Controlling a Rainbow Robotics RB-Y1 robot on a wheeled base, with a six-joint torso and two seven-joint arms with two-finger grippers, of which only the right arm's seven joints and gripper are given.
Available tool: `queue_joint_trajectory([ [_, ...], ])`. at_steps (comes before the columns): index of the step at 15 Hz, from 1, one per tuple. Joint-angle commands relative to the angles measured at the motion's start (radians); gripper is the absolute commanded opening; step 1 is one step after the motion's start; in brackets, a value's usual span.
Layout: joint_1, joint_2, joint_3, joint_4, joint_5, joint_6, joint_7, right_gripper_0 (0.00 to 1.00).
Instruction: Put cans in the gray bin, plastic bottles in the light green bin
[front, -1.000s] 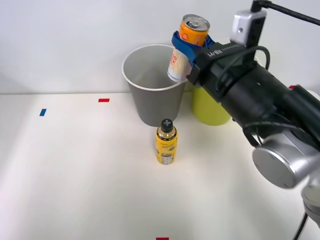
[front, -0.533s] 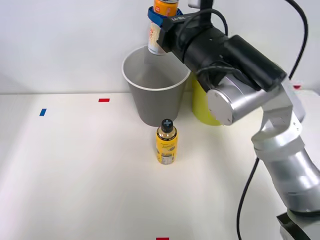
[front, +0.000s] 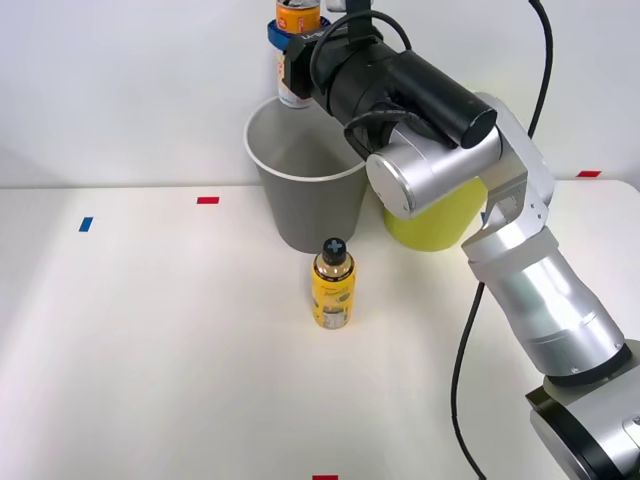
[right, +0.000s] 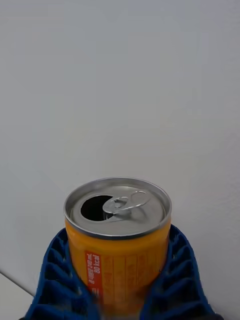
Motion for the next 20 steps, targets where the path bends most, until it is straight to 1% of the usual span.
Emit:
queue_joint_trajectory([
  [1,0.001,0.002,0.008,0.0,0.023,0.001,-0.011,1.0],
  [4,0.003,-0.006,0.02,0.0,0.025,-0.007,-0.009,1.0],
  [6,0.02,-0.013,0.024,0.0,0.026,-0.065,-0.004,1.0],
  [8,0.064,-0.045,0.034,-0.017,0.028,-0.145,0.006,1.0],
  [10,0.138,-0.078,0.042,-0.069,0.068,-0.172,0.016,1.0],
  [13,0.27,-0.133,0.031,-0.241,0.191,-0.174,0.005,1.0],
  [14,0.305,-0.148,0.025,-0.282,0.191,-0.174,0.002,1.0],
  [16,0.417,-0.164,-0.013,-0.386,0.197,-0.188,-0.004,1.0],
  [19,0.664,-0.213,-0.092,-0.597,0.223,-0.192,-0.008,1.0],
  [20,0.725,-0.223,-0.11,-0.641,0.229,-0.194,-0.009,1.0],
])
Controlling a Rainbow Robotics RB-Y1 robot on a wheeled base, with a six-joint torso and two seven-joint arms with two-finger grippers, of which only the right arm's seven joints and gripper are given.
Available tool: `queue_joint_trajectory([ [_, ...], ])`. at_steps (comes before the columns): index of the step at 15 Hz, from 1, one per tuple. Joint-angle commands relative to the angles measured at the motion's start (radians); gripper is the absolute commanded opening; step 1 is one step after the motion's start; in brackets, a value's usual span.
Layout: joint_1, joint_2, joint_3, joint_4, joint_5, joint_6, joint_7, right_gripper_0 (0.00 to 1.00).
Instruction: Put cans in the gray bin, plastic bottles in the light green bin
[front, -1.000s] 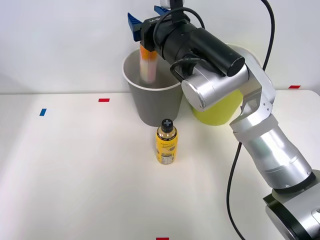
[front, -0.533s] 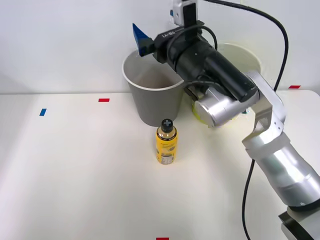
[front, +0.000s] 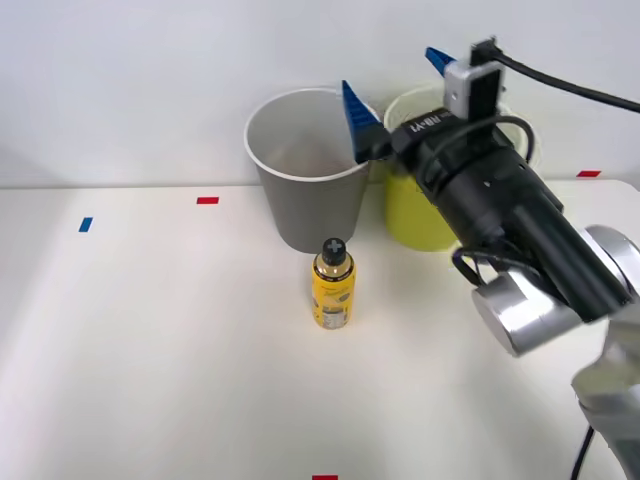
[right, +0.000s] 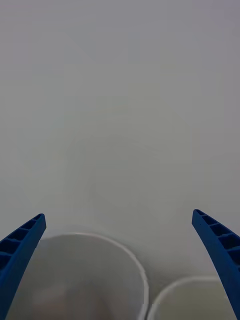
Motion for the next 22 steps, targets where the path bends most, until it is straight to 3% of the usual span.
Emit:
queue_joint_trajectory([
  [1,0.234,-0.05,-0.08,-0.183,0.033,-0.004,-0.004,1.0],
  [3,0.363,-0.055,-0.107,-0.247,0.037,-0.036,-0.004,1.0],
  [7,0.595,-0.038,-0.123,-0.255,0.06,-0.185,-0.004,1.0],
  [12,0.825,0.017,-0.059,-0.255,0.057,-0.228,-0.004,1.0],
  [15,0.909,0.019,-0.021,-0.255,0.059,-0.228,0.004,1.0],
  [22,1.0,-0.036,-0.027,-0.255,0.063,-0.228,0.012,1.0],
])
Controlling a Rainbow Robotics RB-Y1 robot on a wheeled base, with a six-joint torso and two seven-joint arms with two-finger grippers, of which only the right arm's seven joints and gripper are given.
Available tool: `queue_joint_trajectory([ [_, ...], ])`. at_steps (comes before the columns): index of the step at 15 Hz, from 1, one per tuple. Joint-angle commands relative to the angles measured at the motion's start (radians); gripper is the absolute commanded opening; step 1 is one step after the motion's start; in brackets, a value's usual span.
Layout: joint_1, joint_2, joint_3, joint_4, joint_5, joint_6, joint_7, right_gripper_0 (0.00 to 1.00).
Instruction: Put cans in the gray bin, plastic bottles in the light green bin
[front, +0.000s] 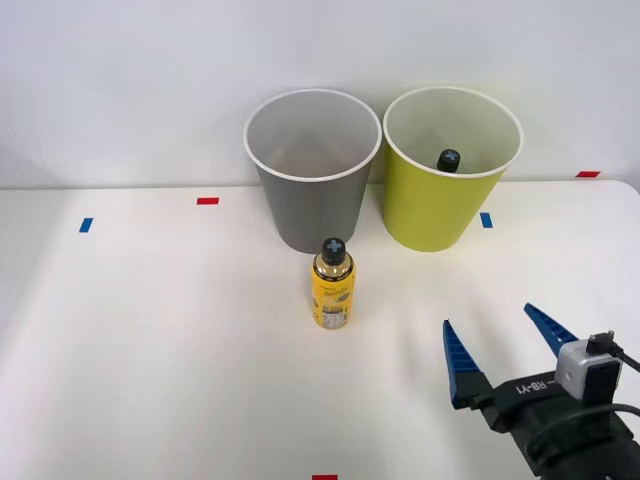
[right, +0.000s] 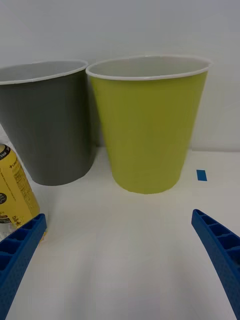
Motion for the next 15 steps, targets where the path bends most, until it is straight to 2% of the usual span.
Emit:
queue_joint_trajectory([
  [1,0.034,-0.031,-0.004,0.002,-0.001,0.0,-0.001,1.0],
  [5,0.051,-0.033,0.008,0.002,0.002,0.042,0.001,1.0],
  [6,0.049,-0.012,0.02,0.012,0.019,0.051,-0.001,1.0],
  [9,0.0,0.068,0.048,0.169,0.048,-0.113,0.001,1.0],
  [13,-0.009,0.082,0.076,0.298,0.081,-0.3,0.021,1.0],
  [15,0.023,0.084,0.086,0.328,0.086,-0.38,0.108,1.0],
])
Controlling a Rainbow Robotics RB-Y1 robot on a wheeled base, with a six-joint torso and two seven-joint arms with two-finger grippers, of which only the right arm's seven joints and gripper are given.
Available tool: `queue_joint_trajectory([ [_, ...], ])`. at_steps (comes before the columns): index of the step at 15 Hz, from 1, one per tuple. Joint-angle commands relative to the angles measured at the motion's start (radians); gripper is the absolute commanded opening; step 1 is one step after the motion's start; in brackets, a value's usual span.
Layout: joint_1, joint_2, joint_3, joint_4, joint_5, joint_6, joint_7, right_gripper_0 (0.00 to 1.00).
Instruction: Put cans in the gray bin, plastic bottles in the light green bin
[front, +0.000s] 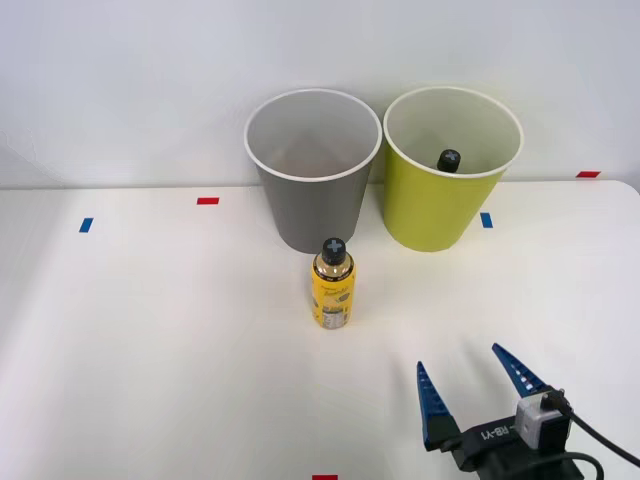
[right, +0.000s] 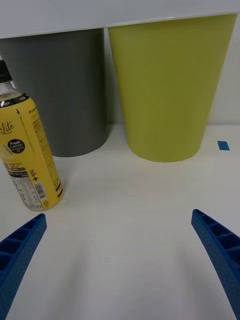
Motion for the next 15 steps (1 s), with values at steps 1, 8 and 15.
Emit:
queue_joint_trajectory([
  [1,0.046,0.004,0.017,0.045,0.004,-0.096,0.146,1.0],
  [8,0.09,0.039,0.041,0.157,-0.096,-0.192,0.341,1.0],
  [15,0.173,0.036,0.073,0.16,-0.212,-0.331,0.352,1.0],
])
